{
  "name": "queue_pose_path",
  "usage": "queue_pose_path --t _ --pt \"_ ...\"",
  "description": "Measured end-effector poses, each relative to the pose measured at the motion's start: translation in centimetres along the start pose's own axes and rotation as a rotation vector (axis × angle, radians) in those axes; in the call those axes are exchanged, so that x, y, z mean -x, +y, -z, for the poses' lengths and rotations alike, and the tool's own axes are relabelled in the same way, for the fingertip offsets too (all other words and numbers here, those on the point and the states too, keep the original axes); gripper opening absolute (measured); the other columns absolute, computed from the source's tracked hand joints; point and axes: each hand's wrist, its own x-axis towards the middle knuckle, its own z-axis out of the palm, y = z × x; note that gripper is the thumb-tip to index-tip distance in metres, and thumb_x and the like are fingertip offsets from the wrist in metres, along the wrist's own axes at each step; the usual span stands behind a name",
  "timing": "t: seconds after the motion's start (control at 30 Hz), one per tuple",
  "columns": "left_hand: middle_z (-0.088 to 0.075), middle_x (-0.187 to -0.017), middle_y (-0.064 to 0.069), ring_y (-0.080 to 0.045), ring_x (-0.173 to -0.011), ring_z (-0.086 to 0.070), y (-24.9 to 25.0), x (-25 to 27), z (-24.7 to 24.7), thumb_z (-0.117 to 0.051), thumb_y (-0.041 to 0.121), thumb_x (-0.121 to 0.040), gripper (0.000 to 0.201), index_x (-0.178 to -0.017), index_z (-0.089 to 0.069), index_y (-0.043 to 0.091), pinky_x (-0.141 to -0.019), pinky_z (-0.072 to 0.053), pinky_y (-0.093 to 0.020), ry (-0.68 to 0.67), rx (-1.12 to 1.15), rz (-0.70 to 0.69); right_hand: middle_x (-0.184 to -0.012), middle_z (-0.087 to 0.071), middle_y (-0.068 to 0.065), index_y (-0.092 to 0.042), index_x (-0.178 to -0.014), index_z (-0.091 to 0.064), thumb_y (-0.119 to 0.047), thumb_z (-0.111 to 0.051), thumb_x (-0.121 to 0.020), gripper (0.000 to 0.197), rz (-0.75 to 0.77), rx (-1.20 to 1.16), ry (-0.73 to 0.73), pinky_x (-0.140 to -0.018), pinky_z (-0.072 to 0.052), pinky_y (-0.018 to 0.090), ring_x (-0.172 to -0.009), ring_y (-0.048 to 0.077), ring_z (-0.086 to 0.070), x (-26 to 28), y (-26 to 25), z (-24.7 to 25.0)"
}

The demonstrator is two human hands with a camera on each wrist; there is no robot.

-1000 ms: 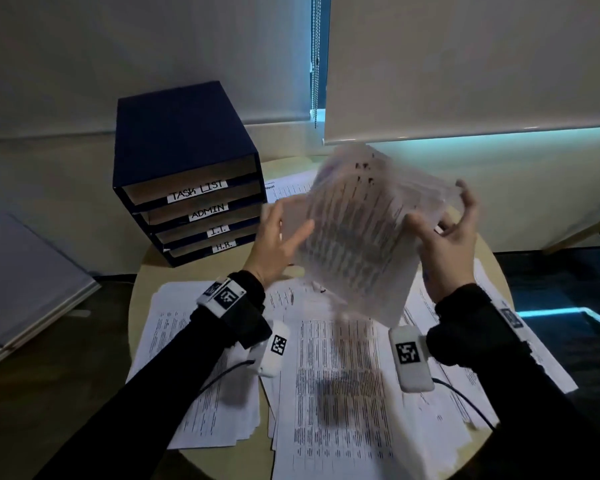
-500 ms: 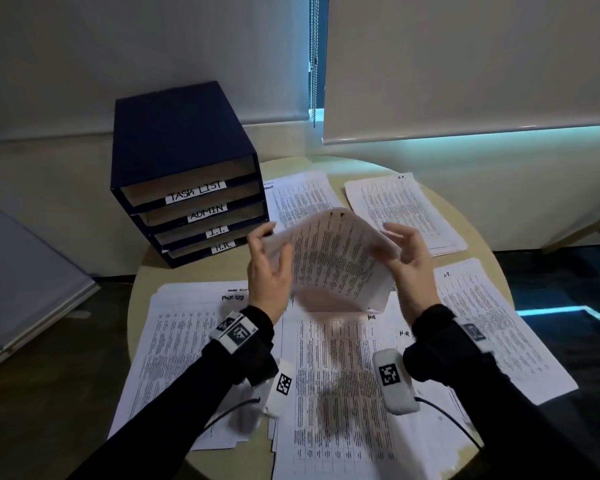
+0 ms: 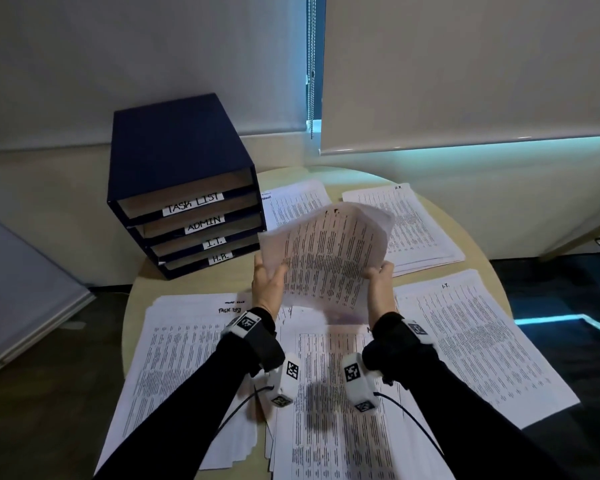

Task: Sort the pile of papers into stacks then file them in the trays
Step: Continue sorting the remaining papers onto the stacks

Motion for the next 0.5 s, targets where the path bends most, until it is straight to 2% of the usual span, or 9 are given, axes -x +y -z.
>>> queue_pose_path --t 0.07,0.13,0.2,0.23,0.33,0.4,0.47,0.5 --pt "-0.042 -0.148 -0.006 -0.023 -0.133 -0.042 -0.9 -0.6 0.1 -0.063 0.059 -0.067 0.097 -0.148 -0.026 0.022 -0.113 -0.032 -0.049 0.015 0.003 0.054 -0.109 -0.045 0.01 -0.01 -0.109 -0.029 -0.002 -0.04 -0.086 0.027 0.014 0.006 0.027 -0.079 -0.044 0.031 -0.095 0.019 -0.047 -0.5 0.5 -0.5" --pt "-0.041 -0.149 -0.004 -0.021 -0.134 -0.042 -1.0 -0.7 0.1 -0.067 0.069 -0.066 0.099 -0.146 -0.03 0.024 -0.113 -0.032 -0.05 0.035 0.002 0.087 -0.105 -0.046 0.01 -0.011 -0.109 -0.028 0.0 -0.04 -0.083 0.03 0.014 -0.005 0.056 -0.075 -0.043 0.031 -0.091 0.018 -0.047 -0.9 0.7 -0.9" --pt "-0.052 -0.139 -0.004 -0.021 -0.128 -0.049 0.1 -0.6 -0.1 -0.066 0.061 -0.076 0.08 -0.139 -0.043 0.017 -0.109 -0.037 -0.043 0.063 0.024 0.065 -0.098 -0.048 0.007 -0.013 -0.106 -0.031 0.007 -0.037 -0.082 0.032 -0.01 -0.055 0.087 -0.076 -0.042 0.035 -0.087 0.019 -0.049 -1.2 0.4 -1.2" --pt "-0.051 -0.141 -0.006 -0.022 -0.13 -0.048 0.9 -0.4 -0.2 -0.063 0.056 -0.081 0.074 -0.139 -0.043 0.015 -0.108 -0.037 -0.039 0.079 0.016 0.056 -0.096 -0.049 0.006 -0.015 -0.103 -0.034 0.009 -0.036 -0.081 0.033 -0.023 -0.077 0.098 -0.08 -0.043 0.038 -0.088 0.021 -0.05 -1.5 0.3 -1.2" --pt "-0.021 -0.157 -0.011 -0.025 -0.143 -0.026 2.3 -0.9 -0.4 -0.051 0.045 -0.095 0.074 -0.151 -0.018 0.008 -0.113 -0.025 -0.038 0.116 -0.082 0.04 -0.097 -0.053 0.008 -0.019 -0.091 -0.041 0.007 -0.037 -0.081 0.029 -0.002 -0.097 0.082 -0.085 -0.043 0.043 -0.092 0.025 -0.05 -2.3 -0.6 -1.3" --pt "-0.015 -0.159 -0.012 -0.024 -0.144 -0.023 3.6 -1.1 -0.2 -0.047 0.043 -0.098 0.073 -0.152 -0.012 0.007 -0.113 -0.023 -0.035 0.107 -0.092 0.001 -0.1 -0.054 0.006 -0.015 -0.096 -0.043 0.005 -0.039 -0.086 0.023 0.064 -0.047 0.03 -0.083 -0.045 0.037 -0.09 0.022 -0.052 -2.4 -1.4 -0.9" --pt "-0.019 -0.158 -0.011 -0.023 -0.143 -0.025 4.3 -1.0 0.0 -0.047 0.043 -0.098 0.072 -0.152 -0.014 0.008 -0.114 -0.023 -0.035 0.089 -0.075 -0.03 -0.099 -0.054 0.0 -0.012 -0.109 -0.039 0.004 -0.039 -0.091 0.024 0.124 0.046 -0.047 -0.074 -0.045 0.024 -0.087 0.012 -0.053 -2.4 -2.2 -0.2" --pt "-0.024 -0.157 -0.011 -0.024 -0.142 -0.029 4.5 -0.8 -0.1 -0.048 0.042 -0.097 0.07 -0.151 -0.018 0.008 -0.114 -0.024 -0.036 0.077 -0.068 -0.041 -0.097 -0.054 -0.002 -0.011 -0.112 -0.039 0.004 -0.04 -0.091 0.026 0.135 0.109 -0.07 -0.07 -0.043 0.022 -0.086 0.01 -0.053 -2.5 -2.4 0.3"
